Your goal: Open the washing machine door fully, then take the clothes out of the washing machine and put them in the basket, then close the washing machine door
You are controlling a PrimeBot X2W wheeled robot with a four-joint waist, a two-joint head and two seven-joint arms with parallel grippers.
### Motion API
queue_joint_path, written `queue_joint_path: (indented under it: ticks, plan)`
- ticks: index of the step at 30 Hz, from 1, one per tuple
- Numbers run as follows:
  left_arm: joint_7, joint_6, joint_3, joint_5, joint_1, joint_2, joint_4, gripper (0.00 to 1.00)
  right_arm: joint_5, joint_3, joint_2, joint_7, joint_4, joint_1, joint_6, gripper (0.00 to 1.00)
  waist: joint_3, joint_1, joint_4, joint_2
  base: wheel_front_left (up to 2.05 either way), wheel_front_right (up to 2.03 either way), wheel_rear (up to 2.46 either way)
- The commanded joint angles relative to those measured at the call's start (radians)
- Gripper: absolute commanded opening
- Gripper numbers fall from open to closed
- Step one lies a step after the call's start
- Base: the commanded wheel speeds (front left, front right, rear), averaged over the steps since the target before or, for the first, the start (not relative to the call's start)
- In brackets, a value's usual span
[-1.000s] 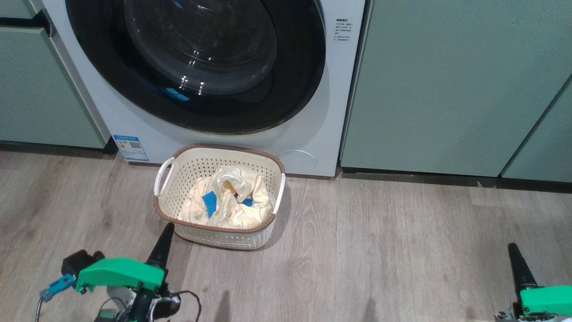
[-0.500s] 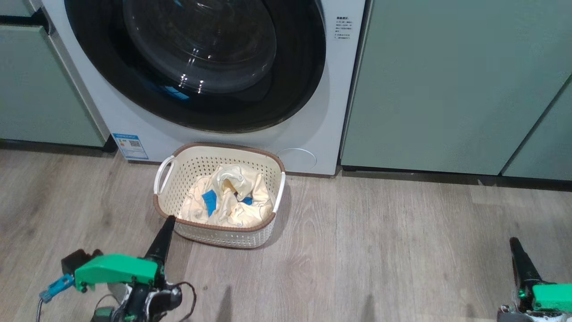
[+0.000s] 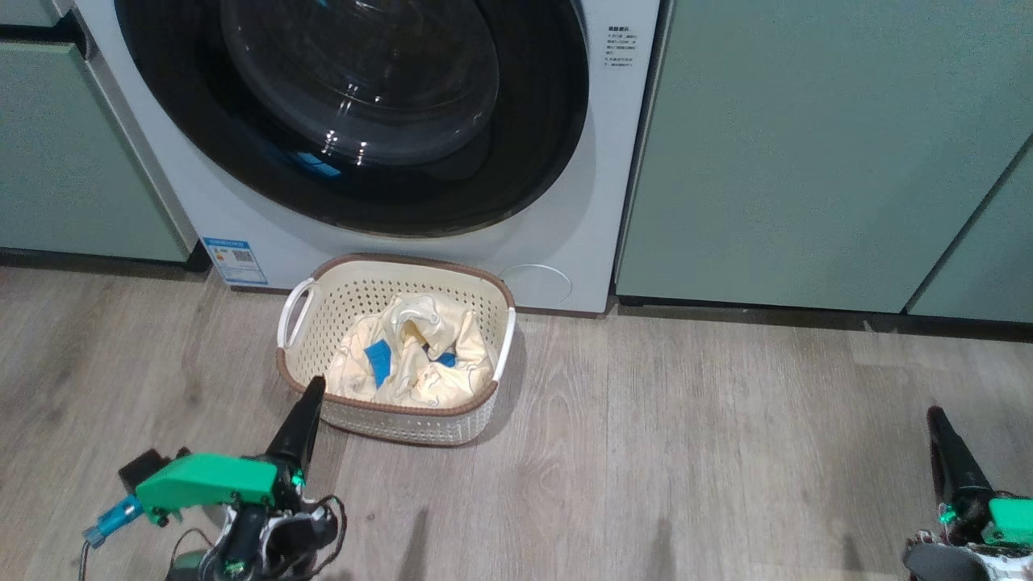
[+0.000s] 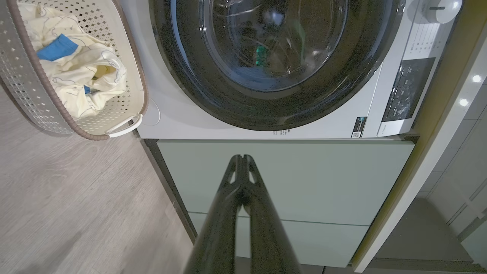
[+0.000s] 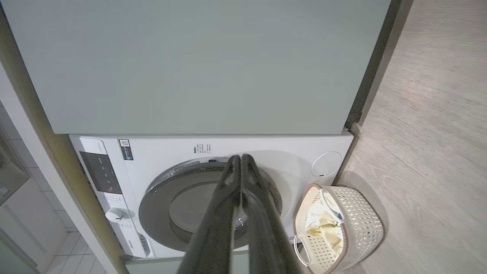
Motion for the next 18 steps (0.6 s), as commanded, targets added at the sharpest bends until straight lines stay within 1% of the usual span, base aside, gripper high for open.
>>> queue_joint_path:
  ticks: [1,6,18]
  plan:
    - [0.013,-0.001,0.041,-0.033,-0.026,0.005,-0.045,0.00,0.038,0.014,-0.013,0.014,-0.045,-0.056,-0.001,0.00,0.001,0.0000,0.000,0.0000,0.00,0.00,0.00]
    - [0.027,-0.001,0.047,-0.080,-0.024,-0.001,-0.059,0.00,0.092,0.010,-0.014,0.028,-0.054,-0.058,-0.001,0.00,0.003,0.0000,0.000,0.0000,0.00,0.00,0.00]
    - [0.027,-0.001,0.047,-0.080,-0.024,-0.001,-0.059,0.00,0.092,0.010,-0.014,0.028,-0.054,-0.058,-0.001,0.00,0.003,0.0000,0.000,0.0000,0.00,0.00,0.00]
